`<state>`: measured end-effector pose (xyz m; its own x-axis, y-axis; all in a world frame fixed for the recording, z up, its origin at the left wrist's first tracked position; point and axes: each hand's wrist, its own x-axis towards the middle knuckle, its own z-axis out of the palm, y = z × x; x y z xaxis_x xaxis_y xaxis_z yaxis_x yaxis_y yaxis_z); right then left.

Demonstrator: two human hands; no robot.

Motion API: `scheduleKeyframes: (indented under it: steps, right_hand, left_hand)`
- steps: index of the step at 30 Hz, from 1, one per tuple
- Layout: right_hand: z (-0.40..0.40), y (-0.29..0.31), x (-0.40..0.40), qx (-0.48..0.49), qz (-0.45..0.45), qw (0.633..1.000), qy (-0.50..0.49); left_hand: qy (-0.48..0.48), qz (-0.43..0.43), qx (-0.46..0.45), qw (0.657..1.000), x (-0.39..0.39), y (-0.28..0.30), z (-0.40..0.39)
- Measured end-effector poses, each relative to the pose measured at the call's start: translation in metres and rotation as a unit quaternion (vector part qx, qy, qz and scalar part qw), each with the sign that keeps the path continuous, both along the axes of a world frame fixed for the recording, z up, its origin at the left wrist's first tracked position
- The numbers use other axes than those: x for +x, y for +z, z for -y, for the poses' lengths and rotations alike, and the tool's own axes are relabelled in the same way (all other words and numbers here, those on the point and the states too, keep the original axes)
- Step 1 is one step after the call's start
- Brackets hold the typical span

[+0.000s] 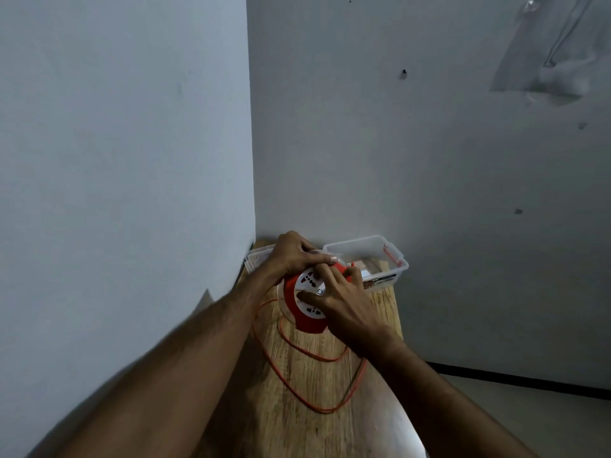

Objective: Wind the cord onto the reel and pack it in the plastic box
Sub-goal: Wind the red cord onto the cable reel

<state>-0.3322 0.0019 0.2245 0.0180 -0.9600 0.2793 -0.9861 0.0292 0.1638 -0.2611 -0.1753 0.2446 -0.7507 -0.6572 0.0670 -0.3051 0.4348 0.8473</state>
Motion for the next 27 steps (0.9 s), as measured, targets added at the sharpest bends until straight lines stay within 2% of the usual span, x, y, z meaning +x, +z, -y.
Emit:
scheduleKeyframes:
  steps: [3,6,9,11,14,16,18,20,22,24,25,26,27]
  right_hand:
    - [0.006,-0.002,-0.001,-0.005,-0.015,1.0,-0.005]
    - [0.009,-0.003,-0.003,-0.033,0.007,0.999,-0.032]
    - [0.012,-0.005,0.0,-0.092,0.057,0.992,-0.062]
    - [0.015,-0.009,0.005,-0.125,0.127,0.98,-0.089]
    - [0.017,-0.012,0.016,-0.175,0.266,0.932,-0.173]
    - [0.019,-0.011,0.027,-0.226,0.358,0.877,-0.228]
    - [0.021,-0.011,0.038,-0.272,0.459,0.797,-0.283]
    - [0.025,-0.011,0.046,-0.288,0.563,0.693,-0.347]
    - [0.032,-0.008,0.05,-0.282,0.676,0.544,-0.41]
    - [0.045,-0.009,0.044,-0.293,0.78,0.338,-0.438]
    - [0.049,-0.008,0.042,-0.302,0.814,0.249,-0.428]
    - [0.052,-0.011,0.038,-0.306,0.839,0.19,-0.407]
    - [0.057,-0.019,0.033,-0.302,0.856,0.163,-0.387]
  left_hand:
    - [0.001,-0.001,-0.009,1.0,0.0,0.001,-0.001]
    - [0.009,-0.01,-0.034,0.999,-0.002,0.001,-0.003]
    - [0.02,-0.02,-0.029,0.999,-0.002,0.003,-0.004]
    - [0.018,-0.021,-0.023,0.999,-0.002,0.004,-0.004]
    - [0.04,-0.027,-0.014,0.999,-0.003,0.004,-0.007]
    - [0.045,-0.032,-0.019,0.998,-0.005,0.002,-0.009]
    - [0.04,-0.035,-0.032,0.998,-0.007,-0.002,-0.009]
    - [0.035,-0.044,-0.049,0.997,-0.009,-0.009,-0.008]
    - [0.033,-0.053,-0.062,0.996,-0.011,-0.015,-0.01]
    - [0.032,-0.047,-0.07,0.996,-0.013,-0.018,-0.013]
    - [0.03,-0.045,-0.069,0.996,-0.014,-0.019,-0.013]
    - [0.028,-0.045,-0.066,0.996,-0.014,-0.019,-0.013]
    - [0.03,-0.044,-0.063,0.997,-0.013,-0.02,-0.012]
